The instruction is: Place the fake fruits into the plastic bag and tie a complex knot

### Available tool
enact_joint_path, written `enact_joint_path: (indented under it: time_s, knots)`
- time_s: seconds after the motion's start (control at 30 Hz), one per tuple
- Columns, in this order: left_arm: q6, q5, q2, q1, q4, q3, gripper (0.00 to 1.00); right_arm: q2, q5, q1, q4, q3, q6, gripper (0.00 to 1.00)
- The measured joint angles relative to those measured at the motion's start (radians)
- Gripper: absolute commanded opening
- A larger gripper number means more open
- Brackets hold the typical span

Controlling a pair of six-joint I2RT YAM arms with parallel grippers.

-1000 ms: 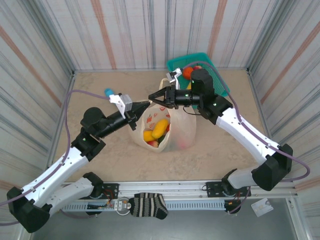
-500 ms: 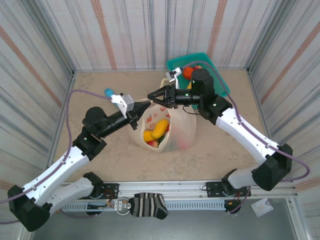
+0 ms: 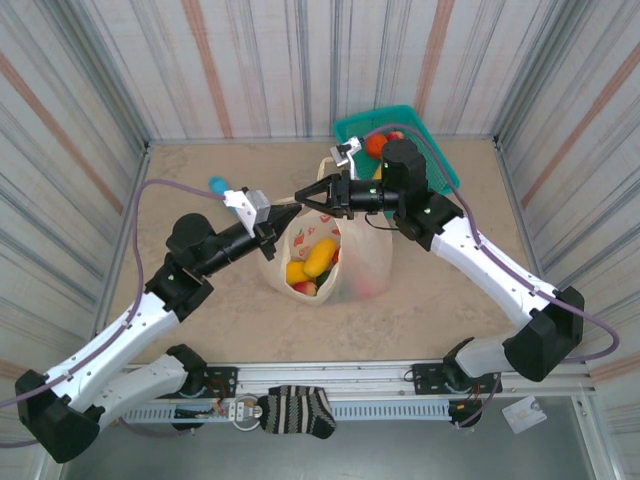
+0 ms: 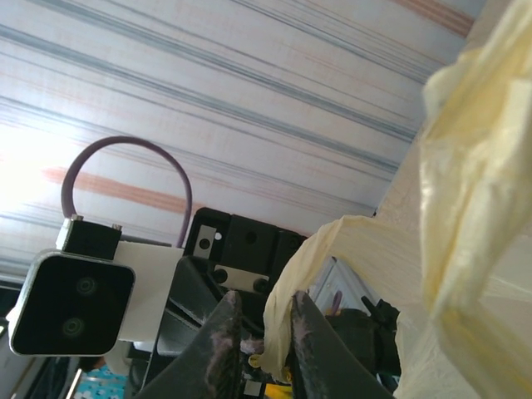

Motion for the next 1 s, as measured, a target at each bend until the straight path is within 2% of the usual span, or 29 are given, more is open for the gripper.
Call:
enact_joint_path:
  time_s: [0.17, 0.27, 0.37, 0.53, 0.6, 0.73, 0.87, 0.9, 0.93, 1.0]
  knots:
    - [0.000, 0.000, 0.000, -0.002, -0.001, 0.000, 0.00, 0.000, 0.005, 0.000, 0.000, 0.000, -0.002, 0.00]
    - [0.001, 0.000, 0.000, -0.002, -0.002, 0.000, 0.01, 0.000, 0.008, -0.001, -0.001, 0.000, -0.003, 0.00]
    - [0.000, 0.000, 0.000, -0.002, -0.009, 0.001, 0.18, 0.000, 0.007, -0.010, -0.008, 0.000, -0.003, 0.00]
    - [0.005, -0.014, -0.050, -0.002, -0.098, 0.004, 0.54, 0.000, 0.014, -0.048, -0.023, 0.005, -0.006, 0.00]
    - [0.012, -0.052, -0.101, -0.002, -0.112, 0.000, 0.64, 0.003, 0.015, -0.060, -0.044, 0.023, -0.008, 0.00]
    - [0.028, -0.160, -0.190, -0.001, -0.114, -0.037, 0.71, 0.026, 0.014, -0.049, -0.074, 0.093, -0.035, 0.00]
    - [0.035, -0.175, -0.180, -0.001, -0.106, -0.039, 0.75, 0.034, 0.014, -0.039, -0.104, 0.137, -0.057, 0.00]
    - [0.035, -0.176, -0.159, -0.002, -0.106, -0.039, 0.79, 0.040, 0.014, -0.038, -0.118, 0.155, -0.064, 0.00]
    - [0.037, -0.178, -0.136, -0.002, -0.106, -0.039, 0.90, 0.045, 0.014, -0.035, -0.127, 0.170, -0.071, 0.00]
    - [0.041, -0.180, -0.097, -0.002, -0.071, -0.050, 0.92, 0.058, 0.014, -0.031, -0.154, 0.207, -0.086, 0.00]
